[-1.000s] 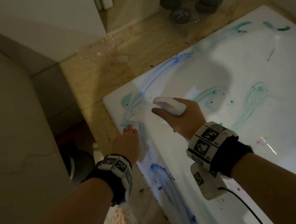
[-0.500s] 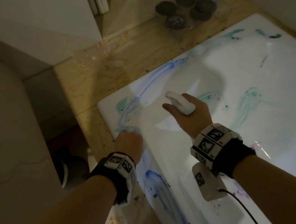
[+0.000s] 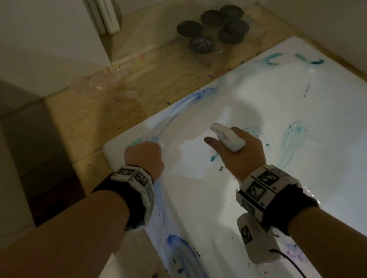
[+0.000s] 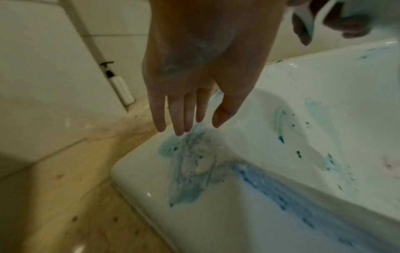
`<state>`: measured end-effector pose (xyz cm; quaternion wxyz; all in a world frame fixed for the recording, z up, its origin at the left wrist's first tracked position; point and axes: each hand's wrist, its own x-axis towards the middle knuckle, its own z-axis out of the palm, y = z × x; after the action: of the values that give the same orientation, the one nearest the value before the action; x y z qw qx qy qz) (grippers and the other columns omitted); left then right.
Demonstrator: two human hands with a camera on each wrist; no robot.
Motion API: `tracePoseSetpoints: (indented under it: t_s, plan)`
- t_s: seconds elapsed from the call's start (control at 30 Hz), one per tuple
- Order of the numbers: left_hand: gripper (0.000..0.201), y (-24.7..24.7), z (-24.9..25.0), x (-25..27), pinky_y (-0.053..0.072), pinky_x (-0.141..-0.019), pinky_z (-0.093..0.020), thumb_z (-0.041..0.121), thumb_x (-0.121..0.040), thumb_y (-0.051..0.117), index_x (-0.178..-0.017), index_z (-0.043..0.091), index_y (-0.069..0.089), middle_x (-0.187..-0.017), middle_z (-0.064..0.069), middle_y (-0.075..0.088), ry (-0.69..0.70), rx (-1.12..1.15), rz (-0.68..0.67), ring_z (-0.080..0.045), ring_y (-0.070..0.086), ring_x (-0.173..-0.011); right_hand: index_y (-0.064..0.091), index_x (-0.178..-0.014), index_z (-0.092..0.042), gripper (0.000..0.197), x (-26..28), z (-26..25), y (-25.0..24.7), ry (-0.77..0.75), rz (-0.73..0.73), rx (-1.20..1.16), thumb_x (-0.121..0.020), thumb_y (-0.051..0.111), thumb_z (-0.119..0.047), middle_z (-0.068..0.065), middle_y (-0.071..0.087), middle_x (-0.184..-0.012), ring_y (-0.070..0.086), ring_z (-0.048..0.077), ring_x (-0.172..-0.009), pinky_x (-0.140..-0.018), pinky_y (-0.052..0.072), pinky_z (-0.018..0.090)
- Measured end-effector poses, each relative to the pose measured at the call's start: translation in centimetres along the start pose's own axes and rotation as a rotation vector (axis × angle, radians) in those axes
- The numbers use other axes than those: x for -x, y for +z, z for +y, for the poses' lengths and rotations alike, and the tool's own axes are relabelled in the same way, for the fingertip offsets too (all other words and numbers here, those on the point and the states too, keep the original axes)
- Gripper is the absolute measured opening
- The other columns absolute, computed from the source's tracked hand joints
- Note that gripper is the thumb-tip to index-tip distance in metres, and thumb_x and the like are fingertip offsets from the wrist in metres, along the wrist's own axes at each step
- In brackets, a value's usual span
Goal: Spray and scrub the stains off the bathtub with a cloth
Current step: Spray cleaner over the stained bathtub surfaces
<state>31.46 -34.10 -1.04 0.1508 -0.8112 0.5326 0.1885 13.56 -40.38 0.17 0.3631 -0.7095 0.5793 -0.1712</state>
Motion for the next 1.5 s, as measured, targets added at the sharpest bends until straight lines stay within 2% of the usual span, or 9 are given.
tracePoseSetpoints:
  t_s: [0.17,0.33,0.43,0.6,0.73,1.0,1.13,1.3,1.5]
  plan:
    - [0.069,3.0,-1.1,-1.1,0.009,-0.116,-0.047,0.036,-0.097,0.037,-0.149,0.01,0.002,-0.157,-0.007,-0.005,-0.027,-0.069,-0.154,-0.022,-0.001,-0.145,0.064,-0.098,-0.016,0.033,-0.8,0.8,-1.2,0.068,0.122,-0.135,-0.077,0.069,-0.041,0.006,0.065,-0.086,0.061,0.028,-0.073,-0.072,0.054,0.044]
    - [0.078,1.9,-0.3,-2.5,0.007,-0.117,-0.048,0.043,-0.095,0.044,-0.149,0.011,-0.003,-0.156,-0.005,-0.013,0.002,-0.015,-0.099,-0.025,-0.008,-0.144,0.067,-0.097,-0.016,0.036,-1.6,0.9,-2.0,0.103,0.16,-0.152,-0.077,0.068,-0.045,0.01,0.067,-0.078,0.062,0.035,-0.071,-0.071,0.054,0.045]
    - [0.076,1.4,-0.3,-4.1,0.013,-0.116,-0.047,0.034,-0.093,0.052,-0.149,0.014,0.004,-0.157,-0.004,-0.008,-0.007,0.033,-0.076,-0.028,-0.004,-0.144,0.068,-0.095,-0.019,0.035,-2.3,1.0,-2.9,0.144,0.218,-0.209,-0.074,0.069,-0.048,0.009,0.068,-0.08,0.064,0.033,-0.076,-0.072,0.055,0.046]
    - [0.07,2.1,-0.1,-5.3,0.034,-0.107,-0.039,0.028,-0.09,0.056,-0.145,0.01,0.015,-0.153,-0.008,0.009,0.022,0.029,-0.086,-0.031,0.019,-0.138,0.066,-0.075,-0.051,0.015,-2.8,0.9,-4.7,0.194,0.324,-0.371,-0.067,0.06,-0.061,-0.01,0.066,-0.079,0.06,0.02,-0.074,-0.081,0.054,0.047]
    - [0.075,1.4,0.3,-5.6,0.034,-0.106,-0.034,0.033,-0.089,0.058,-0.145,0.008,0.015,-0.153,-0.011,0.013,0.015,-0.089,-0.105,-0.03,0.028,-0.135,0.072,-0.077,-0.034,0.046,-4.0,1.3,-5.5,0.234,0.401,-0.369,-0.058,0.053,-0.072,-0.008,0.059,-0.06,0.056,0.024,-0.059,-0.07,0.056,0.041]
    - [0.071,0.1,1.0,-5.4,0.03,-0.109,-0.033,0.033,-0.088,0.06,-0.142,0.005,0.025,-0.149,-0.013,0.024,0.018,-0.167,-0.112,-0.027,0.033,-0.133,0.068,-0.086,-0.006,0.024,-5.9,2.4,-7.6,0.268,0.484,-0.307,-0.078,0.069,-0.029,0.015,0.065,-0.071,0.057,0.032,-0.059,-0.064,0.053,0.044]
    - [0.064,-0.3,1.4,-5.2,0.031,-0.109,-0.033,0.032,-0.089,0.059,-0.14,0.004,0.03,-0.144,-0.012,0.032,0.038,-0.219,-0.09,-0.025,0.035,-0.133,0.064,-0.092,-0.022,0.019,-7.2,2.7,-9.0,0.315,0.477,-0.289,-0.079,0.067,-0.035,0.009,0.068,-0.085,0.065,0.032,-0.075,-0.074,0.056,0.042]
    - [0.058,-0.3,1.4,-5.2,0.033,-0.108,-0.033,0.028,-0.09,0.056,-0.137,0.004,0.033,-0.141,-0.011,0.035,0.032,-0.229,-0.069,-0.025,0.038,-0.13,0.062,-0.107,-0.013,0.036,-8.5,3.6,-9.6,0.302,0.553,-0.262,-0.08,0.068,-0.035,0.007,0.063,-0.091,0.063,0.038,-0.085,-0.079,0.053,0.049]
    - [0.06,0.2,1.4,-5.2,0.031,-0.11,-0.033,0.029,-0.091,0.056,-0.139,0.004,0.03,-0.145,-0.012,0.031,0.043,-0.225,-0.056,-0.025,0.034,-0.133,0.063,-0.094,-0.021,0.032,-9.0,3.4,-10.9,0.331,0.638,-0.267,-0.077,0.066,-0.048,0.011,0.067,-0.086,0.064,0.035,-0.076,-0.075,0.055,0.045]
